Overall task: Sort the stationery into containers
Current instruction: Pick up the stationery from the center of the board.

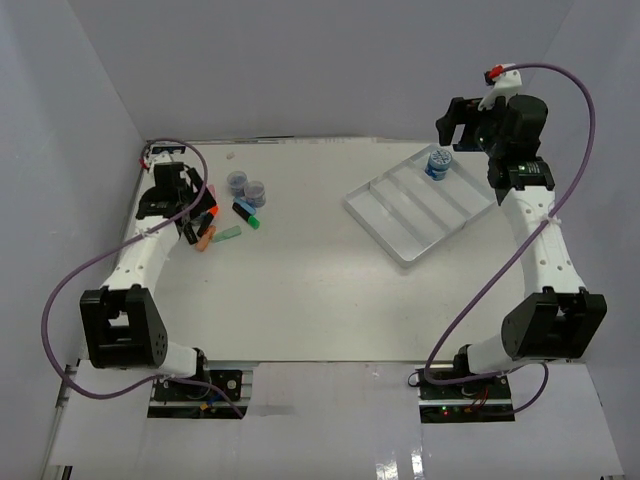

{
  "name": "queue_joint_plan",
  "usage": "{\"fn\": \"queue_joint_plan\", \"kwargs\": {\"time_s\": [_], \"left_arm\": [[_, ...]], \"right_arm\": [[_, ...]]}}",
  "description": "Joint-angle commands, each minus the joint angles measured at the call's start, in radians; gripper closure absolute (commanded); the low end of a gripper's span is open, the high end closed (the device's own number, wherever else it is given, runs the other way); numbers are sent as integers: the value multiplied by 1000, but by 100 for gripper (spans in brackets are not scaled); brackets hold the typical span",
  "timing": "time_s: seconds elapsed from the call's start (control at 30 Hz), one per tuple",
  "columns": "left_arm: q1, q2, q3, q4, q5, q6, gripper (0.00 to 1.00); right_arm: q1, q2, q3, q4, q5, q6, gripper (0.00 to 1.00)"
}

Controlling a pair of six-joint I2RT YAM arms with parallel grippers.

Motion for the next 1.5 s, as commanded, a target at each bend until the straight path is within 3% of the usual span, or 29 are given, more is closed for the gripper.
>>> {"fn": "queue_joint_plan", "kwargs": {"time_s": [0.0,0.3,0.57,0.87,0.97,1.03,1.23,1.47], "left_arm": [[87,91,92,21,-62,-14,2],[144,360,357,104,-141,63,2],[144,558,478,119,-143,106,2],[142,673,544,124,-129,124,2],[139,685,553,124,-131,126,9],[141,691,557,124,-126,124,22],[141,688,570,121,-140,146,43],[127,581,675,92,-79,208,48]], "right_arm": [[-7,-36,-133,66,-115,78,10],[-5,-156,-363,191,-290,158,10],[-5,-168,-400,206,-317,159,10],[-4,-133,-403,211,-373,165,10],[-4,-127,-406,214,-377,165,10],[-5,-122,-406,208,-377,162,10],[-5,-120,-406,208,-388,165,10],[-4,-137,-395,191,-396,165,10]]}}
